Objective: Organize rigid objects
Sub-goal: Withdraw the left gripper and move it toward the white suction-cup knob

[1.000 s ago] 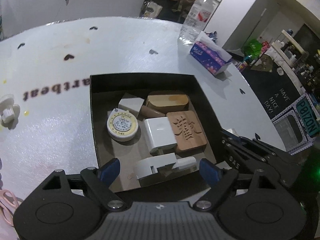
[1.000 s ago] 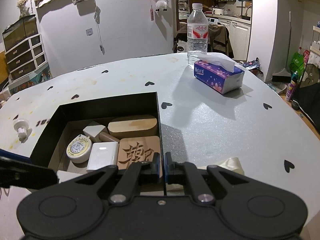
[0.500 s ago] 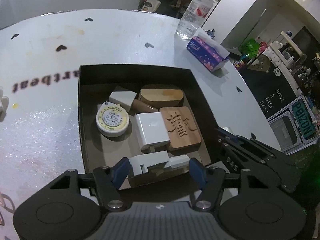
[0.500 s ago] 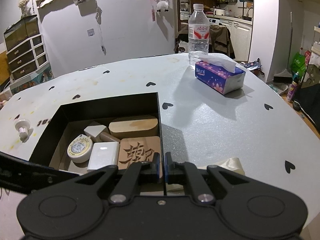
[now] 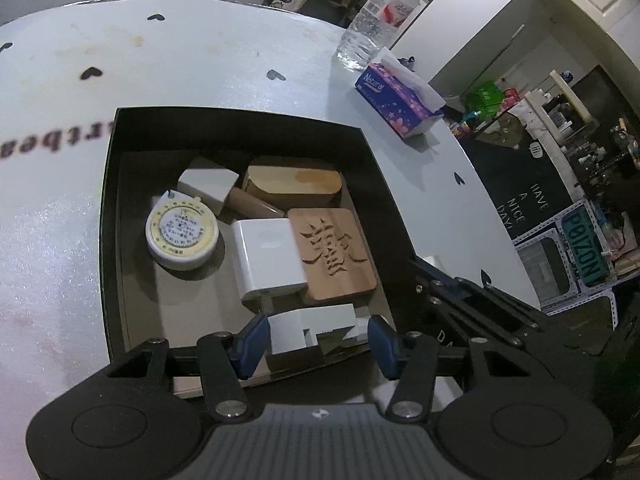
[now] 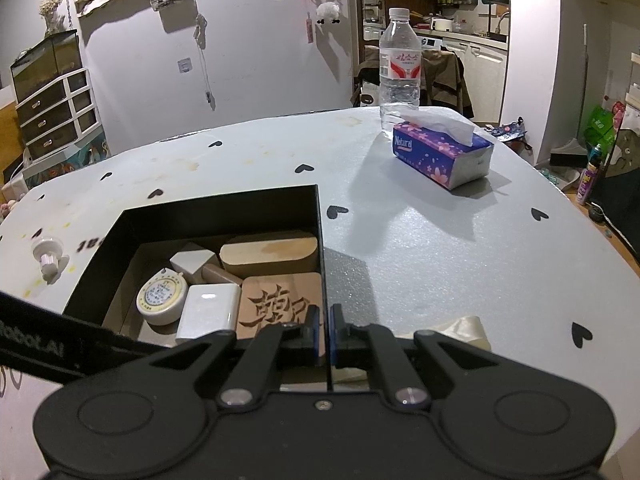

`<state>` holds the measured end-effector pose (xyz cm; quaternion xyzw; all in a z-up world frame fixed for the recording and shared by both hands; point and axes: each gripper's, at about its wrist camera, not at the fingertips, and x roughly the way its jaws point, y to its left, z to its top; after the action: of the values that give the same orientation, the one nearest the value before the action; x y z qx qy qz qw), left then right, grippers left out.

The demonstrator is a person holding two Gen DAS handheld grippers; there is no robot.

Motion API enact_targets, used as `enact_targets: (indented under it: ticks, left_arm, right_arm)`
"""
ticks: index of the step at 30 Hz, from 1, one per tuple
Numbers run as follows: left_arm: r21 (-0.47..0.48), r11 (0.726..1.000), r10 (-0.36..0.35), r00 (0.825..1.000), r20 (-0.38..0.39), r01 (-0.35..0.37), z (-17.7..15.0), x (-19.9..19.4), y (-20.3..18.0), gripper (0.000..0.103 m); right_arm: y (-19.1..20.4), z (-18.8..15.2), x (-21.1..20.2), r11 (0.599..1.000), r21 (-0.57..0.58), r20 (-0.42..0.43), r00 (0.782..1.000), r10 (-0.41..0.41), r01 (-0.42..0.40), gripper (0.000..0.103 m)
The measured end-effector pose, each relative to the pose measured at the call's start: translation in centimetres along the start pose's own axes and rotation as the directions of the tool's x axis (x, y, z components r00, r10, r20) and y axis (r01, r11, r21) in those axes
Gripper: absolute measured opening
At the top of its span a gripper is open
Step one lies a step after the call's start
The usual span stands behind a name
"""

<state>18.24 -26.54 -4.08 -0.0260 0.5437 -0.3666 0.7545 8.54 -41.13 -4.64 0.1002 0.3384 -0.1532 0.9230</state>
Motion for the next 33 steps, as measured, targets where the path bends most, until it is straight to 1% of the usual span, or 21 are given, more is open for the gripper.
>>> enact_targets:
  ticks: [2, 5, 6, 10, 12, 15, 17, 19, 24, 29, 33]
  left_arm:
    - [-0.006, 1.000, -0.006, 1.000, 0.000, 0.006, 0.0, -0.2, 0.1, 0.055]
    - [0.015, 1.000, 0.008, 1.000, 0.022, -0.008, 0.1, -1.0, -0.1, 0.058]
    - [0.016, 1.000, 0.009, 1.000, 0.028, -0.010, 0.1, -1.3, -0.1, 0.062]
    - [0.035, 0.999, 0.013, 0.998, 0.063, -0.015, 0.0, -2.9, -0.2, 0.073]
    - [0.046, 0.999, 0.014, 0.996, 0.091, -0.018, -0.2, -4.0, -0.1, 0.086]
    - [0.081, 0.996, 0.033, 0.989, 0.147, -0.046, -0.8, -5.8, 0.0, 0.095]
    - [0.101, 0.992, 0.055, 0.980, 0.192, -0.075, -1.3, -7.1, 0.4, 0.099]
    - [0.115, 0.987, 0.082, 0.968, 0.239, -0.112, -1.8, -8.2, 0.9, 0.102]
    - [0.136, 0.965, 0.166, 0.924, 0.345, -0.224, -2.9, -10.7, 2.5, 0.103]
    - [0.079, 0.947, 0.253, 0.872, 0.420, -0.313, -3.0, -12.5, 5.2, 0.103]
    - [-0.004, 0.944, 0.297, 0.843, 0.449, -0.331, -2.9, -13.4, 7.7, 0.103]
  right_arm:
    - [0.0, 0.0, 0.0, 1.000, 0.001, 0.000, 1.000, 0.000, 0.000, 0.005]
    - [0.1, 0.0, 0.0, 1.000, 0.003, -0.001, 1.000, 0.000, 0.000, 0.005]
    - [0.1, 0.0, 0.0, 1.000, 0.003, -0.001, 1.000, 0.000, 0.000, 0.005]
    - [0.0, 0.0, 0.0, 1.000, 0.003, -0.001, 1.000, 0.002, -0.002, 0.005]
    - [0.0, 0.0, 0.0, 1.000, 0.002, -0.002, 1.000, 0.003, -0.003, 0.005]
    - [0.1, 0.0, 0.0, 1.000, 0.002, -0.001, 1.000, 0.003, -0.003, 0.005]
    - [0.0, 0.0, 0.0, 1.000, 0.003, -0.001, 1.000, 0.003, -0.003, 0.005]
    - [0.1, 0.0, 0.0, 1.000, 0.002, -0.001, 1.000, 0.003, -0.003, 0.005]
    - [0.0, 0.0, 0.0, 1.000, 0.003, -0.002, 1.000, 0.003, -0.003, 0.005]
    - [0.1, 0.0, 0.0, 1.000, 0.001, -0.002, 1.000, 0.005, -0.005, 0.005]
    - [0.1, 0.0, 0.0, 1.000, 0.000, -0.001, 1.000, 0.004, -0.004, 0.005]
